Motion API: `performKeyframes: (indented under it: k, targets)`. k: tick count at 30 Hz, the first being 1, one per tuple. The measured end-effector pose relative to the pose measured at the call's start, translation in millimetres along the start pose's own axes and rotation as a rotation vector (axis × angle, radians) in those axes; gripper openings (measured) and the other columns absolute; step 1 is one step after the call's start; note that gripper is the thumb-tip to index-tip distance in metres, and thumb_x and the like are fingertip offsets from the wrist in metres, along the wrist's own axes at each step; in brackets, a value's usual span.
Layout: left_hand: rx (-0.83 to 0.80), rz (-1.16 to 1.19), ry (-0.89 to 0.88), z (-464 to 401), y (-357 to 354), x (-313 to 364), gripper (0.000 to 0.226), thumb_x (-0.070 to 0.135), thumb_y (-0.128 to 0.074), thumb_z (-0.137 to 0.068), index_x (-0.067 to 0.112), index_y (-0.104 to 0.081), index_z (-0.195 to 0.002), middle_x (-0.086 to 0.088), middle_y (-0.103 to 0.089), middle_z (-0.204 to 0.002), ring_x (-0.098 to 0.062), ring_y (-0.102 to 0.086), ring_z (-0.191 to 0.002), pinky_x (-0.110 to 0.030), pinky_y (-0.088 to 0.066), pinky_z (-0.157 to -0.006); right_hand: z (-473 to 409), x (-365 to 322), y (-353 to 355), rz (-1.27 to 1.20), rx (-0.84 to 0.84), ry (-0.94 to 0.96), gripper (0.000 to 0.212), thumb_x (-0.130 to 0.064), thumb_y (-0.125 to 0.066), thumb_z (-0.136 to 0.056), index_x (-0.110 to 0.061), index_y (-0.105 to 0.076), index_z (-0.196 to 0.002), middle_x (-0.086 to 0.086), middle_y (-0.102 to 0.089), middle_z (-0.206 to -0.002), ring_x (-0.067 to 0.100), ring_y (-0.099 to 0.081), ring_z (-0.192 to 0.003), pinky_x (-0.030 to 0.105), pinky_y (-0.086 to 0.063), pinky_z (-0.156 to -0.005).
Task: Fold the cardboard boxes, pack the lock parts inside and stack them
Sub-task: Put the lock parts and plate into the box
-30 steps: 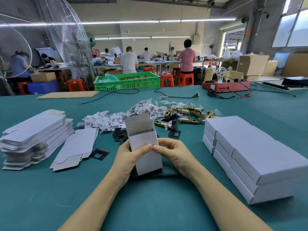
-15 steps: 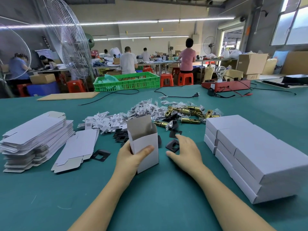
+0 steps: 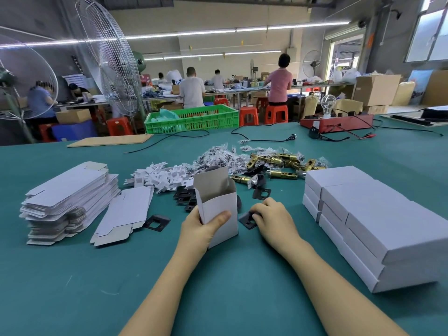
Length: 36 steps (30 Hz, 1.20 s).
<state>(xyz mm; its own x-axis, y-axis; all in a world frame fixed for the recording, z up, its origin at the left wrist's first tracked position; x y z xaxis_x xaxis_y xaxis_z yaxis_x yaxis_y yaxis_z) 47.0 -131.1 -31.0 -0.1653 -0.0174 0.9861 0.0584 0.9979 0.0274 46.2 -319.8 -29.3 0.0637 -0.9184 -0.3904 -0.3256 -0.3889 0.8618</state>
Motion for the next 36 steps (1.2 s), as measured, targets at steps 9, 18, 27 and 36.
performKeyframes:
  k: [9, 18, 27, 36]
  targets:
    - [-0.029, -0.162, -0.039, 1, 4, 3, 0.032, 0.035, -0.075, -0.083, 0.031, -0.062, -0.111, 0.018, -0.068, -0.106, 0.004, -0.061, -0.097, -0.007, -0.044, -0.068, 1, -5, 9, -0.092, 0.02, -0.02, 0.014, -0.018, -0.043, -0.101, -0.012, -0.04, -0.088, 0.007, -0.054, -0.091, 0.028, -0.048, -0.085, 0.037, -0.036, -0.068]
    - [-0.028, -0.183, -0.061, -1, 6, 3, 0.026, 0.037, -0.076, -0.081, 0.045, -0.06, -0.099, 0.032, -0.067, -0.092, 0.02, -0.059, -0.086, 0.0, -0.043, -0.063, 3, 21, 23, -0.778, 0.235, -0.349, 0.025, -0.006, -0.059, -0.088, -0.018, -0.05, -0.109, -0.002, -0.058, -0.095, 0.007, -0.056, -0.08, 0.013, -0.04, -0.059]
    - [-0.09, -0.183, -0.076, 0, -7, 3, 0.026, 0.034, -0.077, -0.081, 0.045, -0.063, -0.099, 0.034, -0.068, -0.092, 0.014, -0.062, -0.088, -0.003, -0.045, -0.065, -1, 38, 18, -1.52, 0.134, -0.823, 0.021, 0.006, -0.057, -0.09, -0.005, -0.055, -0.108, 0.015, -0.062, -0.087, 0.019, -0.061, -0.073, 0.035, -0.053, -0.064]
    - [-0.068, -0.151, -0.085, -3, -8, 3, 0.024, 0.031, -0.077, -0.081, 0.042, -0.063, -0.097, 0.035, -0.068, -0.087, 0.017, -0.061, -0.083, -0.002, -0.044, -0.063, -7, 29, 17, -0.511, 0.092, -0.401, 0.021, -0.013, -0.062, -0.087, -0.014, -0.061, -0.108, 0.005, -0.062, -0.103, 0.018, -0.056, -0.084, 0.027, -0.042, -0.065]
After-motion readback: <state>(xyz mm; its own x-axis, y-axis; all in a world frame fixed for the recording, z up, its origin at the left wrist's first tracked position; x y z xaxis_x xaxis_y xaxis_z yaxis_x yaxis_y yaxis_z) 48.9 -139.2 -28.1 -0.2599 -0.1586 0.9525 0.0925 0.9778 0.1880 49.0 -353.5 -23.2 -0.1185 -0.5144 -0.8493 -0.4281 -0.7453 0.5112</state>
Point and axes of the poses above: each hand's wrist, its own z-axis away from the middle knuckle, its own y-axis out of the back of the hand, x = y × z, the point moved 7 cm from there along -z, towards the middle knuckle
